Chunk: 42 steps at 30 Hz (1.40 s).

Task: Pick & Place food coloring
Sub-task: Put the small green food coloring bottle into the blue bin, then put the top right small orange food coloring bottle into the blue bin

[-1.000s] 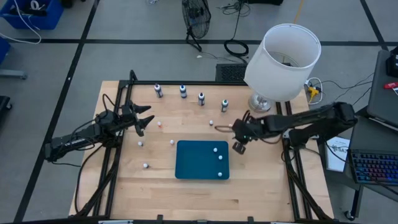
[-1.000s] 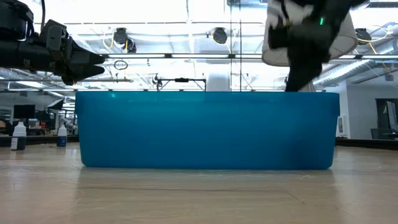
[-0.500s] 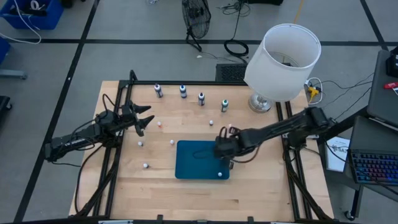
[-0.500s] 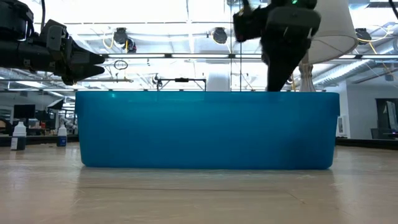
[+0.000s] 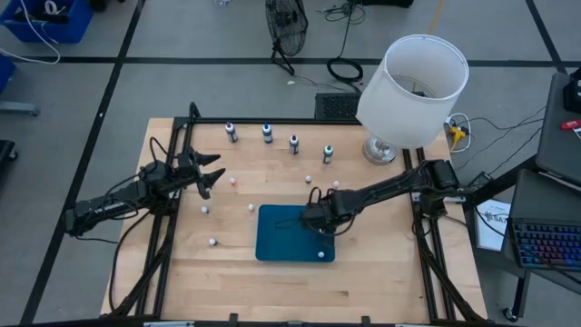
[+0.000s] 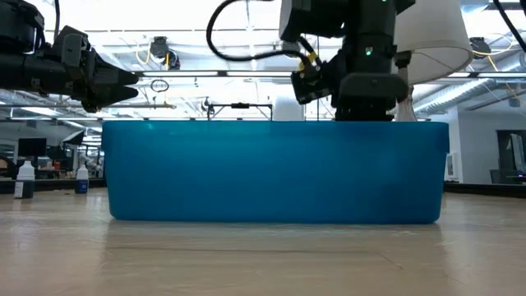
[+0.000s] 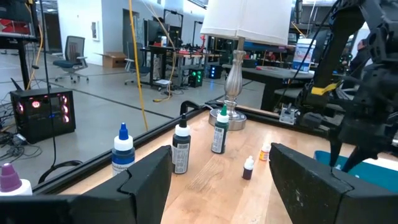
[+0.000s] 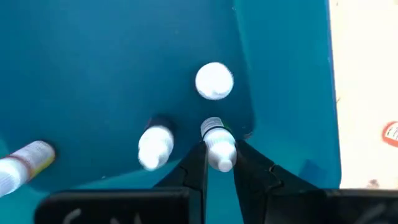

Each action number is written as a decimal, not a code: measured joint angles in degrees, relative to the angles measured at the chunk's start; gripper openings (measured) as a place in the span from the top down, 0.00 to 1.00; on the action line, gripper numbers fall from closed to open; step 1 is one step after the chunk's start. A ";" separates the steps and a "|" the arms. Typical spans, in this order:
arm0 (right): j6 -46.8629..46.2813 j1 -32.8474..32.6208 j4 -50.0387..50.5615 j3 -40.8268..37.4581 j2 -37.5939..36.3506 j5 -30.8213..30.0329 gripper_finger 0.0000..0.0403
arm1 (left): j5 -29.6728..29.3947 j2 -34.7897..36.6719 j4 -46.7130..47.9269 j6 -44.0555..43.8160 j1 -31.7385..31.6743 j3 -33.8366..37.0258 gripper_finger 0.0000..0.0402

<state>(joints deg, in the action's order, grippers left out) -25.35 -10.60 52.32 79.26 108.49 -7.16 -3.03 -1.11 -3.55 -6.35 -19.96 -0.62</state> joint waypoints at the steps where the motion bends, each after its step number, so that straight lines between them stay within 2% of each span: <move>1: 0.13 0.11 0.06 0.00 0.22 0.12 0.90 | 0.02 0.01 0.01 0.04 -0.01 0.02 0.33; 5: -0.49 0.47 -0.19 0.00 0.45 1.51 0.88 | 0.01 0.00 0.01 0.03 0.00 0.02 0.33; 11: -2.41 0.47 -0.24 0.00 0.06 1.49 0.68 | 0.02 -0.01 0.02 0.04 -0.01 0.02 0.33; 15: -3.83 0.47 0.15 -0.02 -1.10 1.47 0.60 | 0.01 0.00 0.00 0.01 -0.01 0.02 0.33; 24: -4.46 1.34 1.20 -0.02 -9.21 1.03 0.61 | 0.02 0.01 0.00 0.00 0.00 0.01 0.33; 27: -4.39 2.76 3.52 -0.02 -12.74 -2.26 0.62 | 0.00 0.01 0.00 0.04 -0.01 0.00 0.33; 34: -0.32 13.82 9.61 -0.19 -15.61 -5.02 0.62 | 0.02 0.00 0.00 0.01 0.00 0.02 0.33; 37: 5.25 17.51 5.06 -2.73 -15.67 -4.53 0.60 | 0.00 0.01 0.00 0.04 -0.01 0.00 0.33; 42: 10.12 21.58 -1.43 -8.48 -15.60 0.12 0.57 | 0.02 0.01 0.00 0.04 -0.01 0.01 0.33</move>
<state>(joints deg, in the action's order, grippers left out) -15.23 10.98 50.90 70.78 92.89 -7.05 -3.01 -1.10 -3.55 -6.31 -19.97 -0.61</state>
